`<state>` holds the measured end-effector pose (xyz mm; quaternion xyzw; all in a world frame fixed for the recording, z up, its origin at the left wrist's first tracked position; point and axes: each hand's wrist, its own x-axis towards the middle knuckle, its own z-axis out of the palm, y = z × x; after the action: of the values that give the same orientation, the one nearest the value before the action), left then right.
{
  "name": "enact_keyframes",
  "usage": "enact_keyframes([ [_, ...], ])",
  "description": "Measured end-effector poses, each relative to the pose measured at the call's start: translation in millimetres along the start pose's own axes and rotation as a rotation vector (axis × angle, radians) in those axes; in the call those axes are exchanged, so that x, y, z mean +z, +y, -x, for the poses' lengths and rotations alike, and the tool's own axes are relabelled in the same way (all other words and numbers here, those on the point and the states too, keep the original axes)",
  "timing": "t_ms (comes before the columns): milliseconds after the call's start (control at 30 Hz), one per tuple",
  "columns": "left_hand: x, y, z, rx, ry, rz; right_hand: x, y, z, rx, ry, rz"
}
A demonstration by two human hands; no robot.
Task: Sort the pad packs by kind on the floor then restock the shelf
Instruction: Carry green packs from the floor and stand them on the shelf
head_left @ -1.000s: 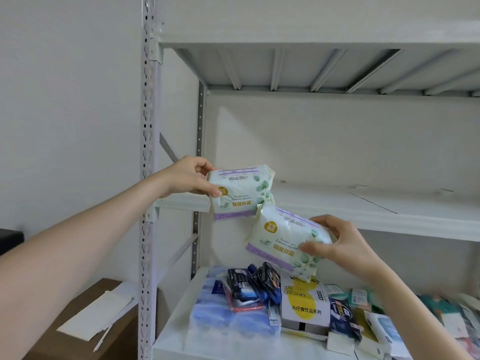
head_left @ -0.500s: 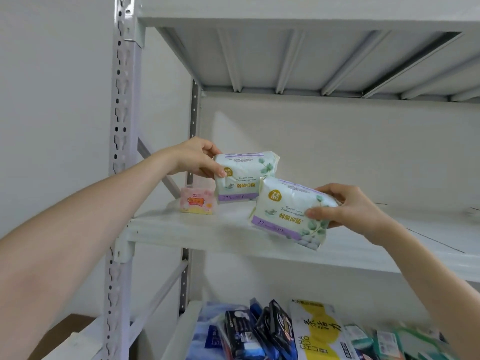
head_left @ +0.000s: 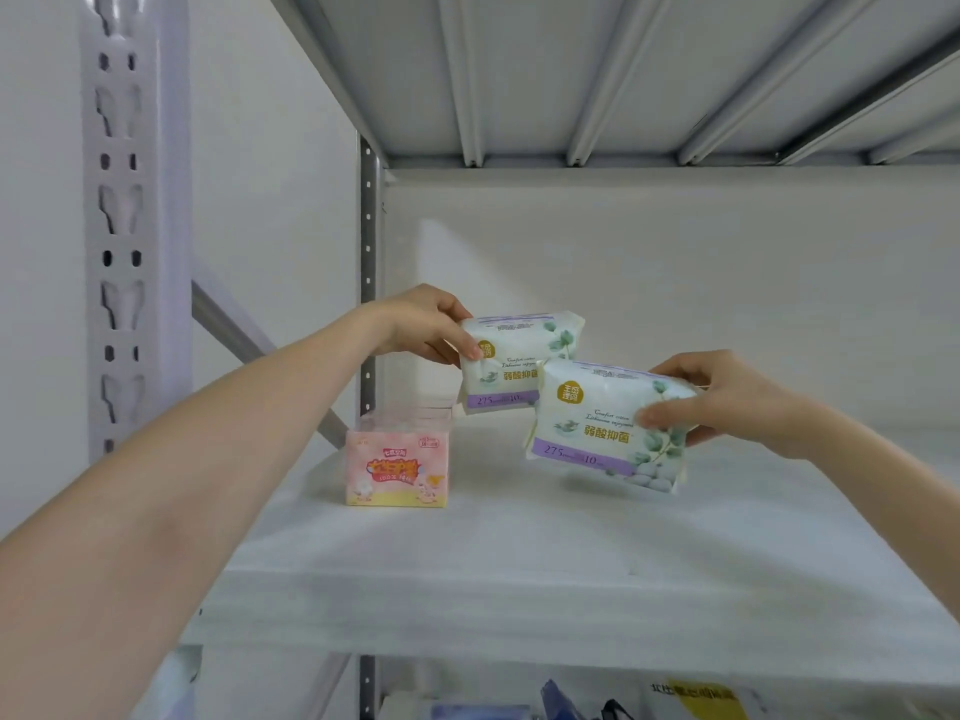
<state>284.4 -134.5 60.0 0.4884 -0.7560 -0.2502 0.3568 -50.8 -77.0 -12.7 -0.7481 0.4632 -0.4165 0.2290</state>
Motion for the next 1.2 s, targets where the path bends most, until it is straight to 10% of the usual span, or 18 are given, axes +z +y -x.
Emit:
enact_keyframes([
  [1200,-8,-98,-128,-0.313,-0.367,-0.022,38,43,-132,0.171,-0.221,0.056],
])
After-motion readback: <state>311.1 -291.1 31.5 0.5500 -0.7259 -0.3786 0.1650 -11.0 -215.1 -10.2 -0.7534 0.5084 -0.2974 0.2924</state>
